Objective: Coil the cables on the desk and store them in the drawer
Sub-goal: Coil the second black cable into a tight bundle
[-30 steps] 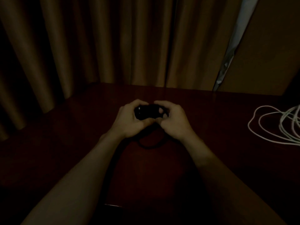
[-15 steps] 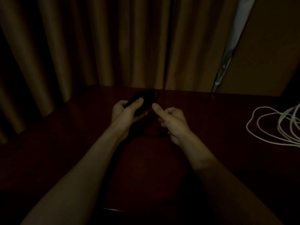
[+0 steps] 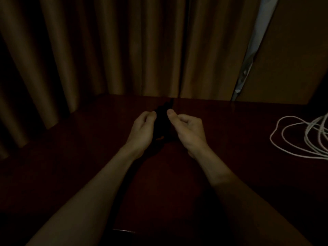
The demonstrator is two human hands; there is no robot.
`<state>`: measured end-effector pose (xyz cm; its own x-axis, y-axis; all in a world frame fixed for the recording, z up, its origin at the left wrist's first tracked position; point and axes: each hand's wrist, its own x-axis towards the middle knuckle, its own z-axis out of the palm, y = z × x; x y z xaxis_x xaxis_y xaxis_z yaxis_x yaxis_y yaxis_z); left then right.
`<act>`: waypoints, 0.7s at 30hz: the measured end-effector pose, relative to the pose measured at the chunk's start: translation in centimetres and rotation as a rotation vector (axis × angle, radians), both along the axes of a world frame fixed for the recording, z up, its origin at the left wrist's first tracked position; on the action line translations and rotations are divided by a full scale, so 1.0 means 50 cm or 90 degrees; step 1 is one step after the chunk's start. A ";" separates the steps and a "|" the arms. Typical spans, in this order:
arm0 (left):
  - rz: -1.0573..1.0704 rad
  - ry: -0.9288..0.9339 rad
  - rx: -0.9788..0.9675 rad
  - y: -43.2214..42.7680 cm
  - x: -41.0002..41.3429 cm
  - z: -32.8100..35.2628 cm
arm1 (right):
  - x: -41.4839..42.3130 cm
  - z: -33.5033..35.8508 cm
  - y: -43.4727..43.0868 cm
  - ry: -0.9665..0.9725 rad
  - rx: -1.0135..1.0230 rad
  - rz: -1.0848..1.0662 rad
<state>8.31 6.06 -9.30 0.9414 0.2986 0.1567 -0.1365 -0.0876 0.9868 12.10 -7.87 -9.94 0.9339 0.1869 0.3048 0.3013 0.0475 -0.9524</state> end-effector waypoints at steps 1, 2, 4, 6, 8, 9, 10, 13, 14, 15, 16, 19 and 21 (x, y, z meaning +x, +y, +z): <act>0.010 -0.024 0.017 -0.002 -0.002 -0.001 | -0.002 0.001 0.002 0.000 0.006 0.001; -0.006 -0.047 0.019 -0.002 -0.005 -0.001 | -0.001 0.003 0.003 -0.001 0.014 0.000; -0.061 -0.086 0.075 -0.001 -0.012 -0.006 | 0.002 0.003 0.002 -0.006 0.020 -0.002; -0.056 -0.104 0.166 0.004 -0.012 -0.014 | 0.000 0.005 0.001 -0.007 0.026 -0.004; -0.059 -0.101 0.138 0.012 -0.010 -0.014 | 0.002 0.004 -0.003 -0.014 0.023 0.011; -0.082 -0.097 0.094 0.016 -0.010 -0.014 | 0.005 0.004 -0.008 -0.019 0.020 0.020; -0.103 -0.085 0.040 0.019 -0.011 -0.012 | 0.008 0.006 -0.014 -0.018 0.018 0.030; -0.085 -0.046 -0.082 0.024 -0.008 -0.003 | 0.014 0.010 -0.022 -0.004 0.017 0.062; -0.077 -0.036 -0.118 0.025 -0.007 0.000 | 0.015 0.011 -0.021 -0.003 0.011 0.067; -0.079 -0.025 -0.154 0.024 -0.006 0.002 | 0.016 0.010 -0.021 -0.004 0.006 0.075; -0.092 -0.011 -0.191 0.022 -0.007 0.005 | 0.020 0.008 -0.021 -0.002 0.003 0.081; -0.164 0.018 -0.273 0.023 -0.010 0.006 | 0.023 0.006 -0.019 0.024 0.010 0.094; -0.217 0.048 -0.288 0.022 -0.011 0.008 | 0.021 0.006 -0.018 0.024 -0.010 0.097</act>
